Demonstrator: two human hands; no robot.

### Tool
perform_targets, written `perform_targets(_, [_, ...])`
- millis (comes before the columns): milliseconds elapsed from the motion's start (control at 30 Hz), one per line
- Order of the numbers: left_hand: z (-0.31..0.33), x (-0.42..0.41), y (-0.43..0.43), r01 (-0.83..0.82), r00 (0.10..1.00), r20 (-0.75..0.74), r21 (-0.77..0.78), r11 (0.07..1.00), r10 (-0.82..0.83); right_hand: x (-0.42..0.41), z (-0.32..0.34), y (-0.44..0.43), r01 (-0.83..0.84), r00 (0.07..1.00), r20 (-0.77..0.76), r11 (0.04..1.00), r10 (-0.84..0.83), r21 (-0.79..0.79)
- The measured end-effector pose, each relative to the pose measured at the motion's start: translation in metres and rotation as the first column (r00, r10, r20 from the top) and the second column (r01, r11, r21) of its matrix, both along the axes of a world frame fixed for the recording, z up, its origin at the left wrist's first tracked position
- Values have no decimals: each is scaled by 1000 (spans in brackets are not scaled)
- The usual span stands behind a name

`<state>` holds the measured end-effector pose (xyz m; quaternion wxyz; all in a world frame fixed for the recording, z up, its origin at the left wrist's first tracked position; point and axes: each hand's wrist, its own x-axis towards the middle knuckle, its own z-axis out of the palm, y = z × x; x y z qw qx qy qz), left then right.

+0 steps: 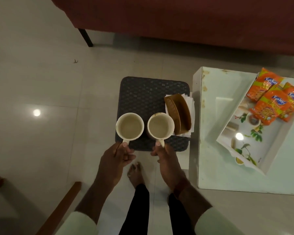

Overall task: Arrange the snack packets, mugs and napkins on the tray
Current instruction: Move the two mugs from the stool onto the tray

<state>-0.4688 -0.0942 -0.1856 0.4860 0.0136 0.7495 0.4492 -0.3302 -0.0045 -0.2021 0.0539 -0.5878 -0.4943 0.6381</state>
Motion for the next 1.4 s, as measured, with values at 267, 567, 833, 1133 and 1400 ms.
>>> perform_targets(267, [91, 18, -1, 14, 1000, 21, 63, 998, -16, 39, 103, -3, 131, 985, -119, 991, -126, 33])
perform_targets(567, [141, 82, 92, 153, 975, 147, 101, 983, -167, 117, 155, 55, 436, 899, -103, 892, -426, 122])
perform_targets(833, [122, 181, 200, 350, 922, 114, 167, 922, -371, 218, 132, 126, 594, 804, -89, 791, -588, 147])
perform_targets(1133, [30, 278, 288, 448, 878, 121, 132, 884, -463, 303, 38, 187, 624, 780, -33, 771, -626, 126])
perform_targets(1400, [-41, 310, 311, 522, 852, 31, 36, 852, -523, 315, -35, 209, 624, 780, 25, 780, -626, 43])
